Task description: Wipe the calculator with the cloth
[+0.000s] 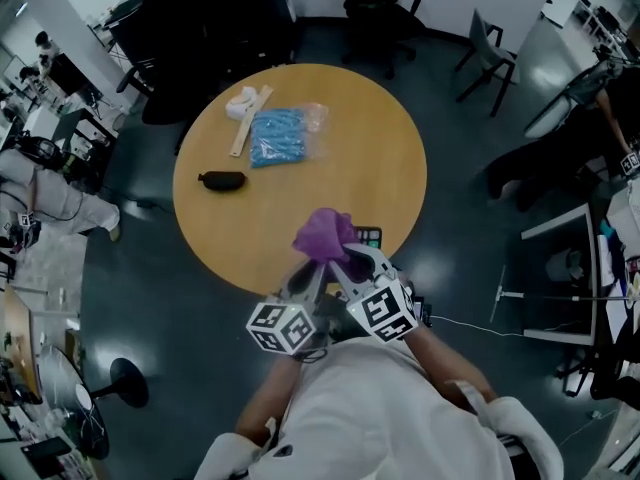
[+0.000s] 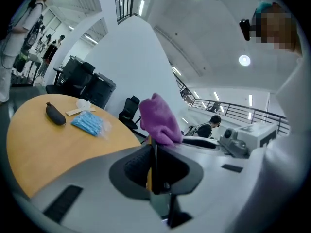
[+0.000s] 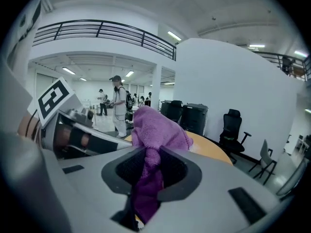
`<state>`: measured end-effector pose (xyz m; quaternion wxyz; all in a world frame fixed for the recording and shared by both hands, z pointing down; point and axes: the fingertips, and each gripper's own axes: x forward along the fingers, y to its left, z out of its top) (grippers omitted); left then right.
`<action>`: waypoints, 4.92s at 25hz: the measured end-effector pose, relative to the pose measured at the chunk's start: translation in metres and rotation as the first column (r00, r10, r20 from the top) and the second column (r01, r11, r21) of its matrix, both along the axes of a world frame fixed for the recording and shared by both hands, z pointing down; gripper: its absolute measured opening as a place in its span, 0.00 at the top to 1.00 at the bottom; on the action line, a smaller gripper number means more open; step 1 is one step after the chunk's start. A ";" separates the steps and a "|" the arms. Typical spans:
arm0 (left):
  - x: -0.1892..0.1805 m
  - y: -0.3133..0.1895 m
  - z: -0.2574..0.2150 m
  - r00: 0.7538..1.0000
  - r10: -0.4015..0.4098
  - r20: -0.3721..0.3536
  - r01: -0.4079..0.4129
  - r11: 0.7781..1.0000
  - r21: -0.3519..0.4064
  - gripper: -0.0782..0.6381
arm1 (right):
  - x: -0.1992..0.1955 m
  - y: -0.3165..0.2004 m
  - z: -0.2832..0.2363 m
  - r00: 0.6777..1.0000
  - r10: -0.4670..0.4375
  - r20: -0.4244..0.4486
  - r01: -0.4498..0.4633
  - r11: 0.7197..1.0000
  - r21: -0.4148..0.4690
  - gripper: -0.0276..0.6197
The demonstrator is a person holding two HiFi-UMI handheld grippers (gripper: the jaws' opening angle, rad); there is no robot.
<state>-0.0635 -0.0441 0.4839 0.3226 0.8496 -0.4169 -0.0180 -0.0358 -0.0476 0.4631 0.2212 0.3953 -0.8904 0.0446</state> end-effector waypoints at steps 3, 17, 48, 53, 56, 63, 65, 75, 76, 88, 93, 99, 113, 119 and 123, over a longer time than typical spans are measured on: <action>0.002 0.006 0.000 1.000 0.010 -0.018 -0.010 1.000 -0.001 0.83 | 0.005 0.002 0.004 1.000 0.015 -0.012 -0.015 1.000 -0.013 0.82; 0.000 0.010 0.002 0.998 -0.029 -0.060 0.028 0.999 -0.017 0.83 | 0.054 0.011 0.025 0.991 0.122 -0.050 -0.125 0.990 -0.064 0.82; 0.006 -0.004 -0.034 0.967 -0.124 -0.223 0.132 0.991 0.021 0.83 | 0.008 0.044 -0.021 0.996 0.032 0.085 -0.035 0.999 0.033 0.82; 0.010 0.007 -0.031 0.967 -0.103 -0.234 0.104 0.995 -0.007 0.83 | 0.016 0.047 -0.009 0.997 0.058 0.046 -0.058 0.998 0.019 0.82; 0.011 0.012 -0.023 0.964 -0.098 -0.247 0.092 0.995 -0.036 0.83 | 0.021 0.050 -0.003 0.996 0.077 0.049 -0.077 0.997 -0.001 0.82; 0.007 0.018 -0.017 0.966 -0.105 -0.237 0.097 0.994 -0.045 0.83 | 0.039 0.055 0.007 0.992 0.127 0.026 -0.127 0.992 -0.014 0.82; 0.003 0.018 -0.017 0.967 -0.112 -0.229 0.104 0.994 -0.045 0.83 | 0.051 0.052 0.011 0.987 0.157 0.026 -0.156 0.987 -0.027 0.82; 0.010 0.027 -0.011 0.986 -0.055 -0.157 0.050 0.998 -0.037 0.82 | 0.104 0.055 0.046 0.961 0.278 0.005 -0.276 0.955 -0.112 0.82; 0.010 0.028 -0.011 0.989 -0.051 -0.138 0.048 0.998 -0.026 0.82 | 0.110 0.054 0.051 0.956 0.292 0.000 -0.290 0.949 -0.120 0.82; 0.037 0.035 0.006 0.788 0.149 0.597 -0.359 0.900 0.249 0.83 | 0.109 0.066 -0.015 0.993 0.105 -0.047 -0.103 0.993 0.050 0.82; 0.056 0.044 0.005 0.705 0.165 0.689 -0.477 0.830 0.290 0.83 | 0.037 0.080 -0.036 0.977 -0.145 -0.156 0.165 0.979 0.123 0.82; 0.064 0.051 -0.003 0.635 0.137 0.760 -0.555 0.766 0.326 0.83 | 0.017 0.080 -0.029 0.924 -0.162 -0.345 0.231 0.958 0.168 0.82; 0.055 0.059 -0.034 0.635 0.091 0.767 -0.613 0.663 0.429 0.83 | 0.079 0.043 -0.042 0.986 -0.090 -0.140 0.099 0.993 0.059 0.82; 0.054 0.070 -0.059 0.634 0.096 0.767 -0.667 0.570 0.480 0.83 | 0.094 0.041 -0.038 0.980 -0.122 0.156 0.141 0.983 -0.113 0.82; 0.058 0.075 -0.066 0.647 0.125 0.752 -0.676 0.549 0.491 0.83 | 0.103 0.039 -0.024 0.961 -0.117 0.252 0.167 0.968 -0.187 0.82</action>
